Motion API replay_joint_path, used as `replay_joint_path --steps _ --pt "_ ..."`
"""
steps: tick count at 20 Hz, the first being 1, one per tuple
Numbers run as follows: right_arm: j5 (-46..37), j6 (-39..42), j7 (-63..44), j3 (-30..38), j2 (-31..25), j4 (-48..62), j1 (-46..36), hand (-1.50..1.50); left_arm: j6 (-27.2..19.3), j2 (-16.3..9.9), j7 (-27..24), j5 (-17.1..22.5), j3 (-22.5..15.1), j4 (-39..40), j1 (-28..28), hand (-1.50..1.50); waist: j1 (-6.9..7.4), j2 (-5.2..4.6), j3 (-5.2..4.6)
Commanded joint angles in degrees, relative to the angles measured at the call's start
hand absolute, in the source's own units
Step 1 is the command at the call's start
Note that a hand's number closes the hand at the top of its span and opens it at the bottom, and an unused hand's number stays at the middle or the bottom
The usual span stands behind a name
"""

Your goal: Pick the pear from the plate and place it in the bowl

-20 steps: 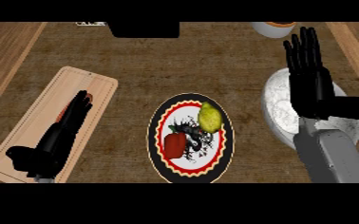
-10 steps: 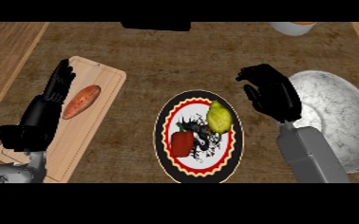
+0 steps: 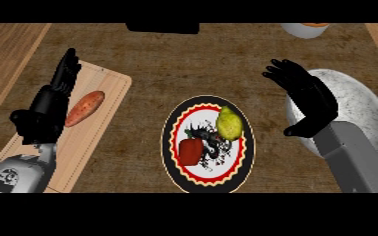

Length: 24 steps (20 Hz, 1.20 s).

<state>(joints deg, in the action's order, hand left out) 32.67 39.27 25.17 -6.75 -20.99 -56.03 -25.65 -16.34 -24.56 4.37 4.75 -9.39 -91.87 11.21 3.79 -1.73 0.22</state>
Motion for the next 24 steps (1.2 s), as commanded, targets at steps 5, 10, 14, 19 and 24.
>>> replay_joint_path --steps 5,10,14,19,24 --pt "-18.7 5.6 9.7 -5.9 -6.7 5.4 -8.9 -1.50 -0.9 0.8 2.9 -2.2 -1.2 0.9 2.6 0.00 0.07 0.43 0.10" --pt "-26.7 6.6 12.7 -11.9 -8.9 6.3 -13.6 -1.50 -2.0 2.5 1.2 -3.0 -1.6 1.9 1.4 0.00 0.19 0.54 -0.01" --pt "-30.8 5.6 16.6 -15.7 -7.1 9.7 -17.6 -1.50 -1.1 1.7 3.4 -3.1 -0.9 2.8 4.9 0.00 0.17 0.28 0.01" --pt "-34.2 5.3 20.6 -21.2 -6.3 8.1 -17.3 -1.50 -0.9 1.1 5.6 -3.0 -0.3 0.9 3.5 0.00 -1.22 1.12 -0.06" --pt "-40.2 0.3 20.6 -27.9 -3.1 10.3 -18.9 -1.50 0.4 0.2 4.8 -2.3 1.6 1.4 3.4 0.00 -1.31 1.21 -0.13"
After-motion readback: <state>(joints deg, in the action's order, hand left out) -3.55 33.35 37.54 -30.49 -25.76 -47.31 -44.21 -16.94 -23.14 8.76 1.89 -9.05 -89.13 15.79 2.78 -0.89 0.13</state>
